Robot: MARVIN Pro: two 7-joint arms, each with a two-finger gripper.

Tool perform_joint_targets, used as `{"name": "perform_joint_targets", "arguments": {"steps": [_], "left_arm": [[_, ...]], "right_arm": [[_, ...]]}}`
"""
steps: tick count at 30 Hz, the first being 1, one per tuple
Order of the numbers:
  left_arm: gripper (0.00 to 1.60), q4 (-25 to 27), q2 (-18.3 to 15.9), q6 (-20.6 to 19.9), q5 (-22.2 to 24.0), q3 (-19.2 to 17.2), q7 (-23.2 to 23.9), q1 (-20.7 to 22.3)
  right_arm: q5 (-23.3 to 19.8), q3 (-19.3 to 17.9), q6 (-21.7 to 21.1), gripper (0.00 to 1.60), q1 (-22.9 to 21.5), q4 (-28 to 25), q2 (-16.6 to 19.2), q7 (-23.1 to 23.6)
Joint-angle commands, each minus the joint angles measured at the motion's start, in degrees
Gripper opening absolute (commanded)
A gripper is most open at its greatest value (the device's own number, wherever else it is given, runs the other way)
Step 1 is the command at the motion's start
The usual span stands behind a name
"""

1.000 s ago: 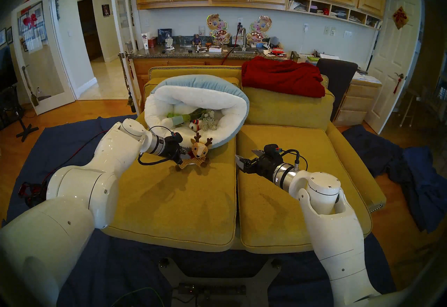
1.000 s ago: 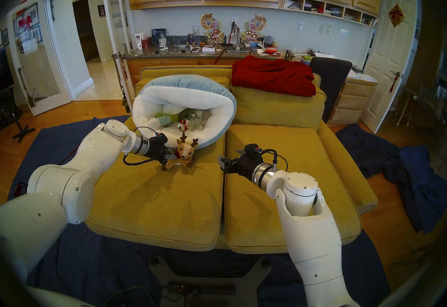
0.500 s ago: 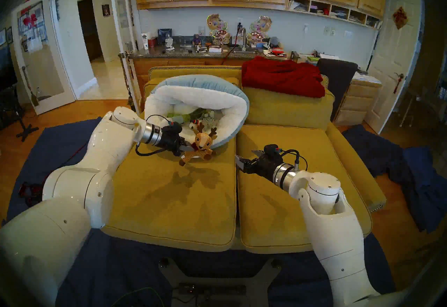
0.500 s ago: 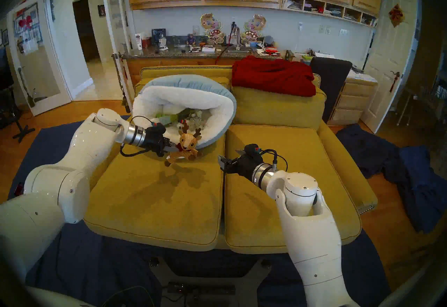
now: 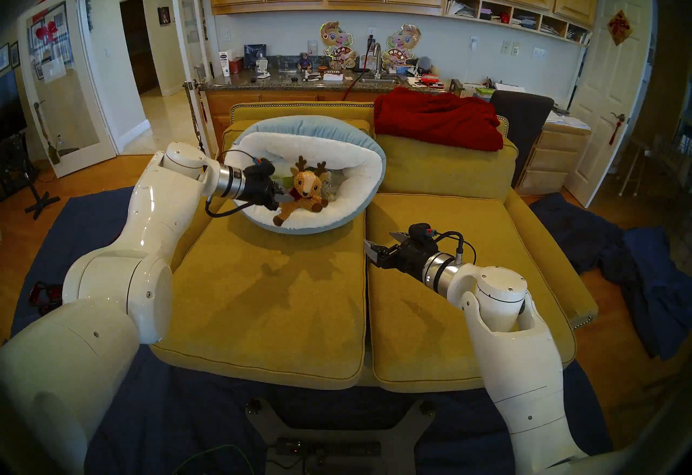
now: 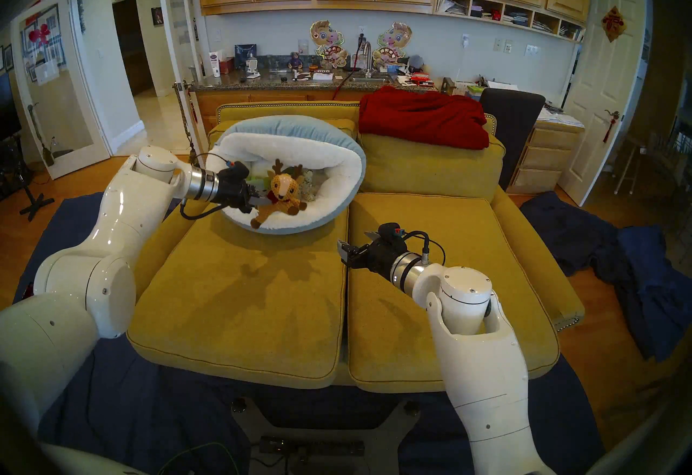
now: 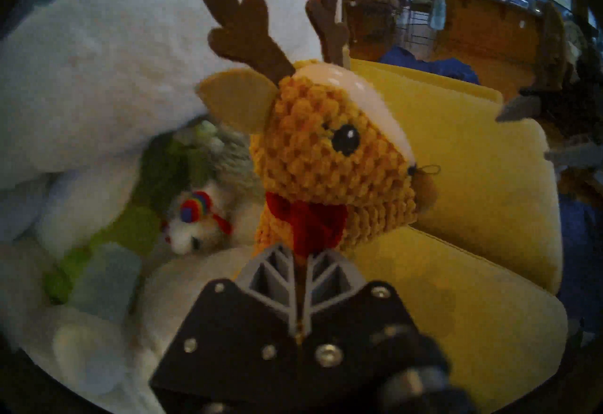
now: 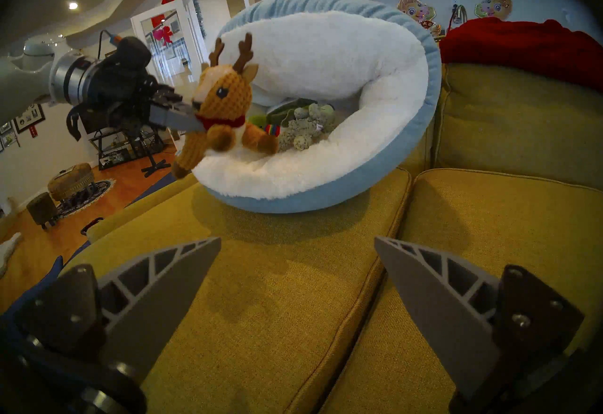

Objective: Put toys into dog bed

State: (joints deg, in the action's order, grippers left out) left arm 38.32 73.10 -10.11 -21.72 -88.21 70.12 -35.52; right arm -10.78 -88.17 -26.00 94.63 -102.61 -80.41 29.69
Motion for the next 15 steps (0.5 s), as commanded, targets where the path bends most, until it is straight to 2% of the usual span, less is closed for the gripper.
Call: {"name": "perform_joint_targets", "arguments": {"steps": [1,2,5,8,10,11,12,13,15], "left_arm": [[0.0,2.04,1.8,-2.34,-0.35,-1.2,-5.94,6.3],[0.0,0.56,2.15,-2.96,-0.92,-0.81,-7.4,7.85],[0.0,1.54,2.51,-3.43,-0.99,-1.1,-9.47,6.9],[0.0,-1.15,2.84,-4.01,-1.82,-0.5,-11.41,8.9],[0.0,-1.7,2.98,-4.06,-2.22,-0.49,-13.09,8.66],[0.0,-4.11,2.98,-4.25,-2.67,-0.12,-13.43,10.37],[0.0,-2.96,2.85,-4.02,-2.64,-0.53,-14.28,8.89],[0.0,-5.92,2.83,-4.28,-3.19,-0.11,-14.46,11.12],[0.0,-6.42,2.62,-4.2,-3.56,-0.33,-15.37,10.81]], "right_arm": [[-0.1,-0.09,0.32,1.6,-1.25,-1.58,-0.11,0.09],[-0.07,-0.11,0.32,1.6,-1.26,-1.56,-0.14,0.13],[-0.04,-0.14,0.32,1.6,-1.26,-1.56,-0.17,0.17],[0.01,-0.16,0.33,1.6,-1.27,-1.56,-0.21,0.22],[0.04,-0.19,0.32,1.6,-1.27,-1.56,-0.24,0.26],[0.06,-0.2,0.32,1.6,-1.27,-1.56,-0.25,0.28],[0.07,-0.21,0.32,1.6,-1.27,-1.56,-0.27,0.3],[0.09,-0.22,0.32,1.6,-1.28,-1.55,-0.28,0.32],[0.13,-0.25,0.33,1.6,-1.28,-1.53,-0.31,0.36]]}}
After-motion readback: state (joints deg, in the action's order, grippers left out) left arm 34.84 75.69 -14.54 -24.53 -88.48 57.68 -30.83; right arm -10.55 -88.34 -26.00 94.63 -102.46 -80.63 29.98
